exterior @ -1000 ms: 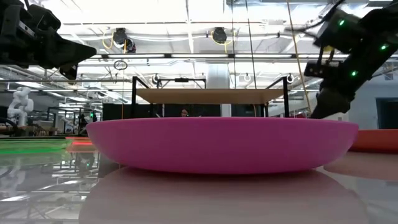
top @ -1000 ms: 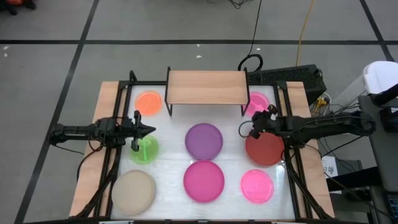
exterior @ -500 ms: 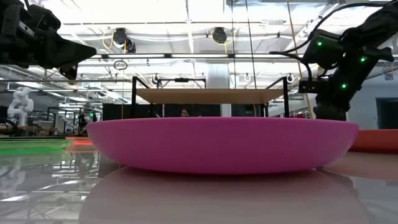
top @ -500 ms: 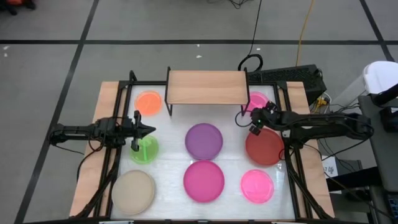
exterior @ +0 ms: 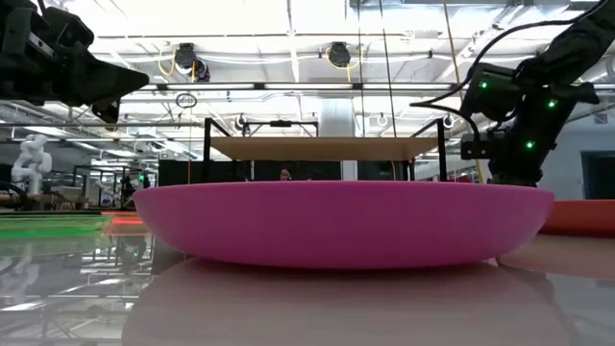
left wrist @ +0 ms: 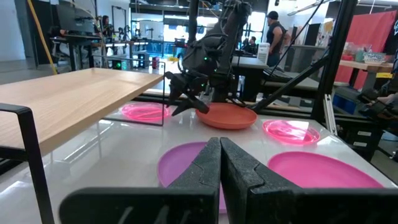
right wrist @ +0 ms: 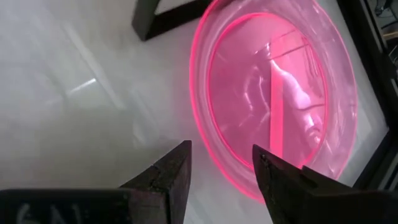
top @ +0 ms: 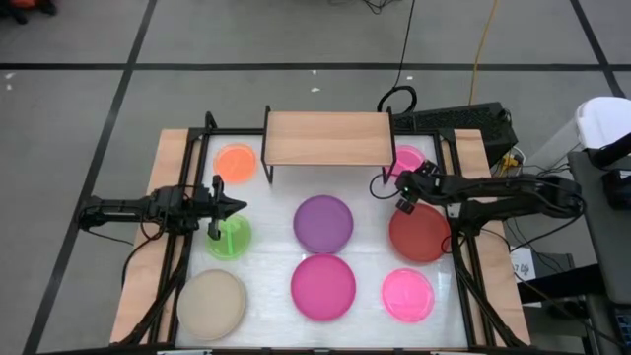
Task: Place and stack plates onto a shelf
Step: Put the top light pink plate on the shelf
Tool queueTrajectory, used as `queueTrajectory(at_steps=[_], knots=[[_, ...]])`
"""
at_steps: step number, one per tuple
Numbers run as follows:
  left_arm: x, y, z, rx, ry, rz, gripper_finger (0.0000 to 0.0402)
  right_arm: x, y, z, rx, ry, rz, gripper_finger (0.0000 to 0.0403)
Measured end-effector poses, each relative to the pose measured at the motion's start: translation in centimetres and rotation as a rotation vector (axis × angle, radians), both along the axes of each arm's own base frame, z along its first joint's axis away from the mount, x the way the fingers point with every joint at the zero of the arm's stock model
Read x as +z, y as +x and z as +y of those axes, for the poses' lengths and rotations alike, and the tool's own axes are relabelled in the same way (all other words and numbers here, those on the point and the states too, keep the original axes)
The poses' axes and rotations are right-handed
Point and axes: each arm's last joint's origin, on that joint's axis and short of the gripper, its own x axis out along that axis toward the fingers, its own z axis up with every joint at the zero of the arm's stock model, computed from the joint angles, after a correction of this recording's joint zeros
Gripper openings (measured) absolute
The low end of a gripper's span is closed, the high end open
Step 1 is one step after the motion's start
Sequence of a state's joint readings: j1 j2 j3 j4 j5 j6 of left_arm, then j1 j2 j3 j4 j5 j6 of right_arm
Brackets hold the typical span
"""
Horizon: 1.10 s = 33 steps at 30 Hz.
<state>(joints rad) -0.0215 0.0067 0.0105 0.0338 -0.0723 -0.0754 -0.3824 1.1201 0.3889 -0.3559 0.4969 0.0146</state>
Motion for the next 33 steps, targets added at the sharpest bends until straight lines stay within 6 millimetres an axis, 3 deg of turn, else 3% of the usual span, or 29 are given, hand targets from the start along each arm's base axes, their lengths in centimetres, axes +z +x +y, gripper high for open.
queueTrajectory(at_steps=[14, 19, 25, 33], knots=[[0.0, 0.0, 0.0, 0.000, 0.000, 0.000, 0.0004, -0.6, 0.1, -1.9, -0.020, 0.002, 0.008, 0.0138], [0.0, 0.0, 0.0, 0.000, 0.000, 0.000, 0.0004, -0.7, 0.1, -2.0, -0.009, 0.038, -0.005, 0.0104], [0.0, 0.0, 0.0, 0.000, 0.000, 0.000, 0.0004, -0.7, 0.1, -1.9, -0.006, 0.068, -0.021, 0.0014], [0.0, 0.0, 0.0, 0.000, 0.000, 0.000, 0.0004, -0.5, -0.1, -1.8, -0.061, 0.076, -0.059, 0.0001]])
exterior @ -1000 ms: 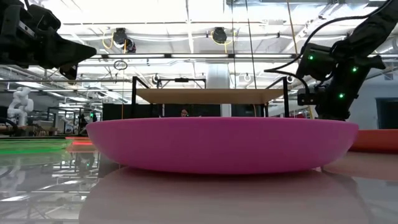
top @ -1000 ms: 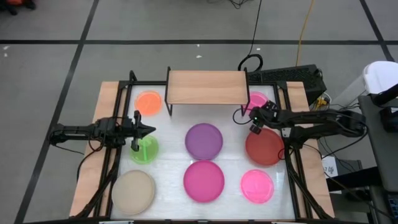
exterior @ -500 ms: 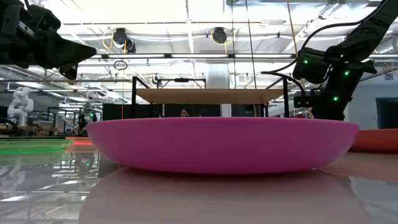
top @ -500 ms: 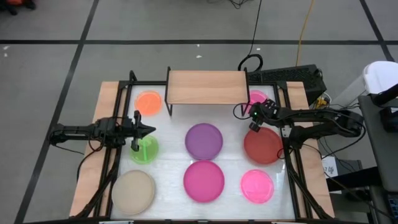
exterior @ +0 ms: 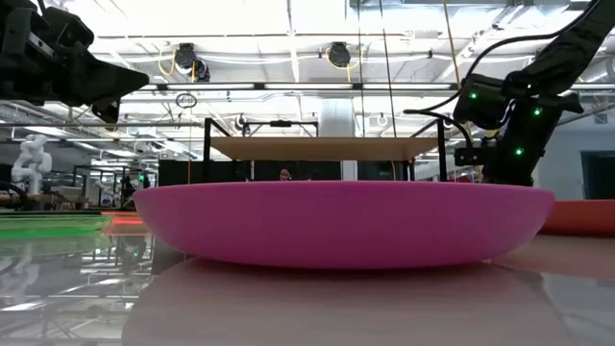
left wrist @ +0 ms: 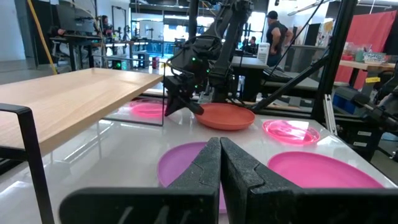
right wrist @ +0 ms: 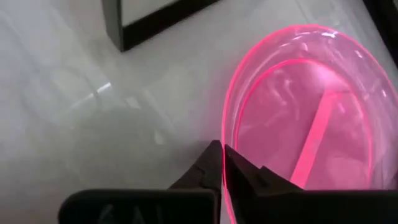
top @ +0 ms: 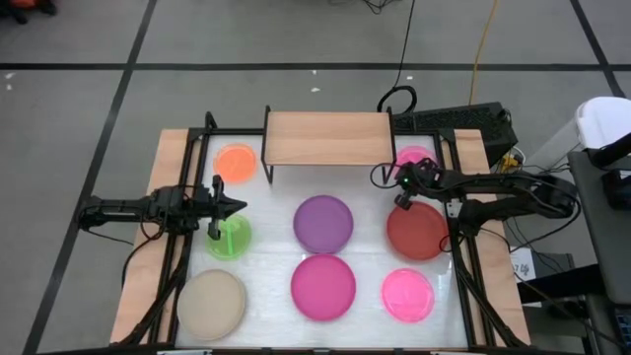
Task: Place and stack plates onto a shelf
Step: Put the top light pink plate on the shelf
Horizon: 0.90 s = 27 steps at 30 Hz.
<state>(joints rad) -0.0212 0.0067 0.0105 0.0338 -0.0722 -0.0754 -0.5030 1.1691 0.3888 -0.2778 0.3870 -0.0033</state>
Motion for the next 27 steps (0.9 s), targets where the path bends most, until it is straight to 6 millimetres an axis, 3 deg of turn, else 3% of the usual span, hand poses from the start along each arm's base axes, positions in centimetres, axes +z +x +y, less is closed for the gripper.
queueTrajectory(at_steps=[6, 16, 27], knots=[[0.0, 0.0, 0.0, 0.000, 0.000, 0.000, 0.0004, 1.5, -0.4, 0.2, -0.062, -0.047, -0.108, 0.0000], [0.0, 0.0, 0.0, -0.001, 0.000, 0.000, 0.0004, 6.2, -2.1, 0.7, -0.161, -0.301, -0.388, 0.0000], [0.0, 0.0, 0.0, 0.000, 0.000, -0.001, 0.0004, 11.5, -2.8, 1.8, -0.050, -0.511, -0.744, 0.0000]])
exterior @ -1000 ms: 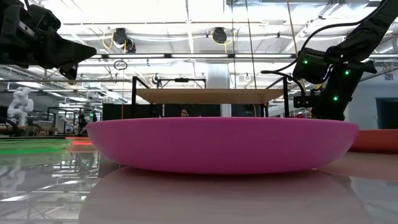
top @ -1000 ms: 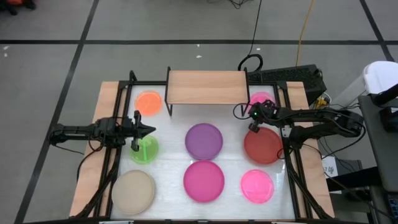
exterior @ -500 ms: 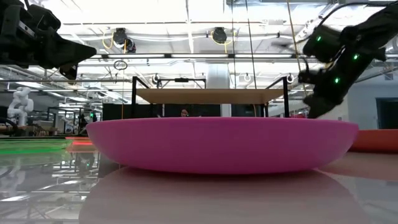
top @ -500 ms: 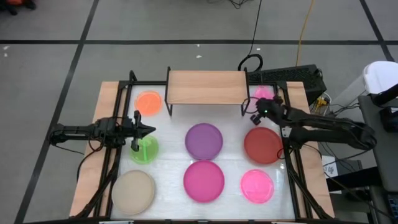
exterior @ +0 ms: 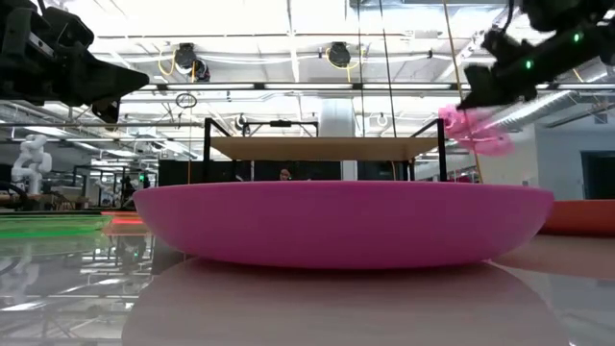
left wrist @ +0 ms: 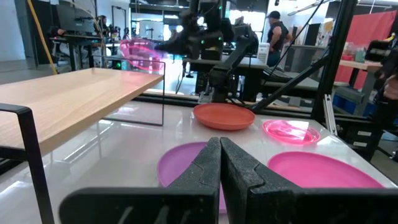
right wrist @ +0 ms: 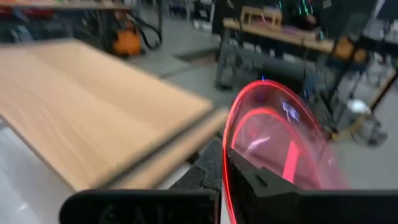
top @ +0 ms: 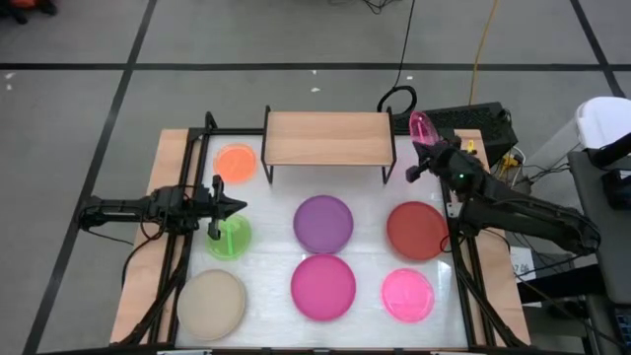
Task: Place and stack plates onto a shelf
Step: Put the top light pink plate on the shelf
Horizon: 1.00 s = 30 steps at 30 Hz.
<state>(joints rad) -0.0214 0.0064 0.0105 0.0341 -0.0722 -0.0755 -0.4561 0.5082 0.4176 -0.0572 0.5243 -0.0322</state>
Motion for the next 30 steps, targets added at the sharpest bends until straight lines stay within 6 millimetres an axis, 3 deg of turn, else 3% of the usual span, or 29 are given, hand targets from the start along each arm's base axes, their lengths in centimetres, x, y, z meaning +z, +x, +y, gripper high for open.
queueTrajectory(at_steps=[7, 14, 22, 30], knots=[[0.0, 0.0, 0.0, 0.000, 0.000, 0.000, 0.0004, 5.1, 1.8, 0.5, 0.106, -0.100, -0.027, 0.0000], [0.0, 0.0, 0.0, 0.000, 0.000, 0.001, 0.0004, 7.8, 6.5, 0.5, 0.324, -0.137, 0.084, 0.0000], [0.0, 0.0, 0.0, 0.000, 0.000, 0.000, 0.0004, 6.1, 12.1, -0.4, 0.381, -0.097, 0.268, 0.0000], [0.0, 0.0, 0.0, 0.000, 0.000, 0.000, 0.0004, 2.7, 15.1, -1.3, 0.391, -0.054, 0.388, 0.0000]])
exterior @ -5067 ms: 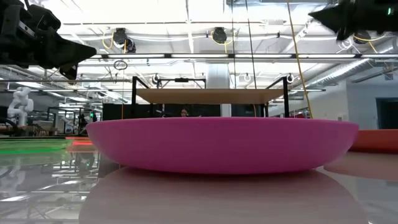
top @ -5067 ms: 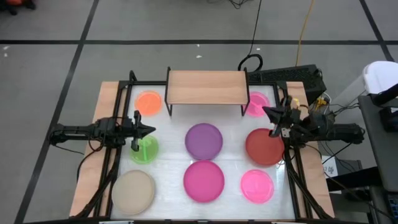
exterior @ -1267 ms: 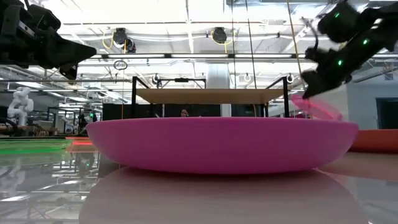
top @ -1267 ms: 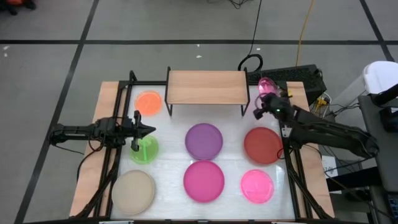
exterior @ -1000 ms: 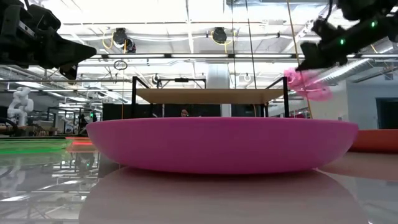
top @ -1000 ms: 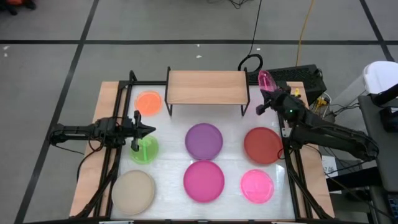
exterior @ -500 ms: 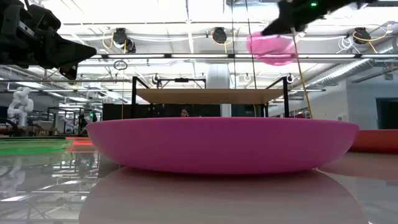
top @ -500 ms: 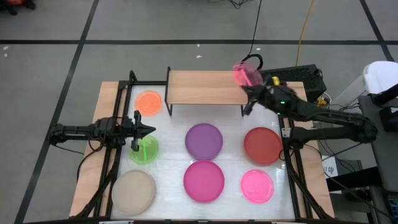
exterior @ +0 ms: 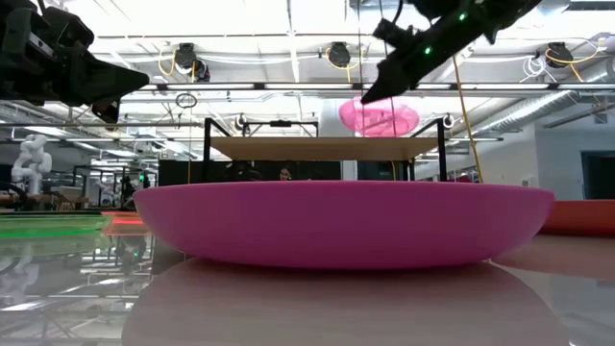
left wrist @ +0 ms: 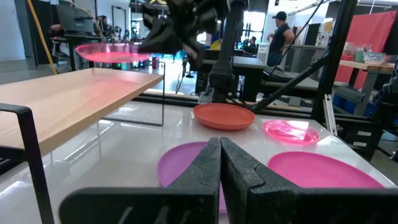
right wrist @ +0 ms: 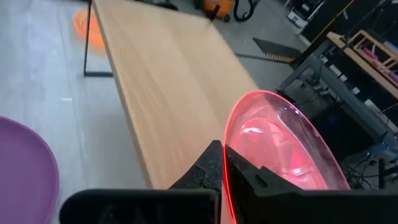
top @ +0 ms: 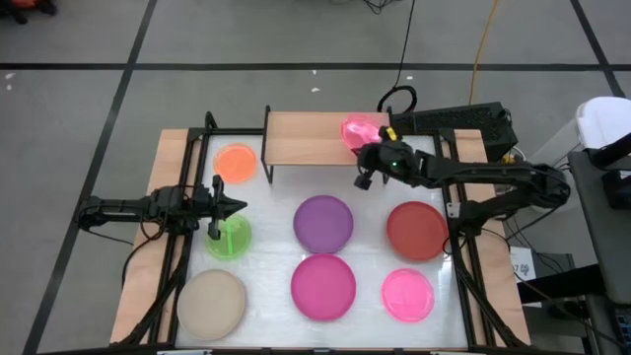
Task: Place and stack plates onto a shelf
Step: Put the top light pink plate on the shelf, then stack the light orange plate on top of the light pink plate on the shelf
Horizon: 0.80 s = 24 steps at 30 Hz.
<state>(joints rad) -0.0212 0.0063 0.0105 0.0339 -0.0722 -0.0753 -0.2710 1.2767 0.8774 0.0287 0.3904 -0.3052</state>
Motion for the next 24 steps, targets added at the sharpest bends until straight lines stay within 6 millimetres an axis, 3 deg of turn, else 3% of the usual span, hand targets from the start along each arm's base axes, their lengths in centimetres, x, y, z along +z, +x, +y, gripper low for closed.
queueTrajectory(at_steps=[5, 10, 24], knots=[[0.0, 0.0, 0.0, 0.000, 0.000, 0.000, 0.0004, -1.1, 0.9, -0.2, -0.001, -0.001, 0.025, 0.0000], [0.0, 0.0, 0.0, 0.000, 0.000, 0.000, 0.0004, -0.8, 1.2, -0.3, 0.000, -0.018, -0.018, 0.0008], [0.0, 0.0, 0.0, 0.000, 0.000, 0.000, 0.0004, 0.2, 1.1, 0.0, 0.018, -0.041, -0.076, 0.0096]])
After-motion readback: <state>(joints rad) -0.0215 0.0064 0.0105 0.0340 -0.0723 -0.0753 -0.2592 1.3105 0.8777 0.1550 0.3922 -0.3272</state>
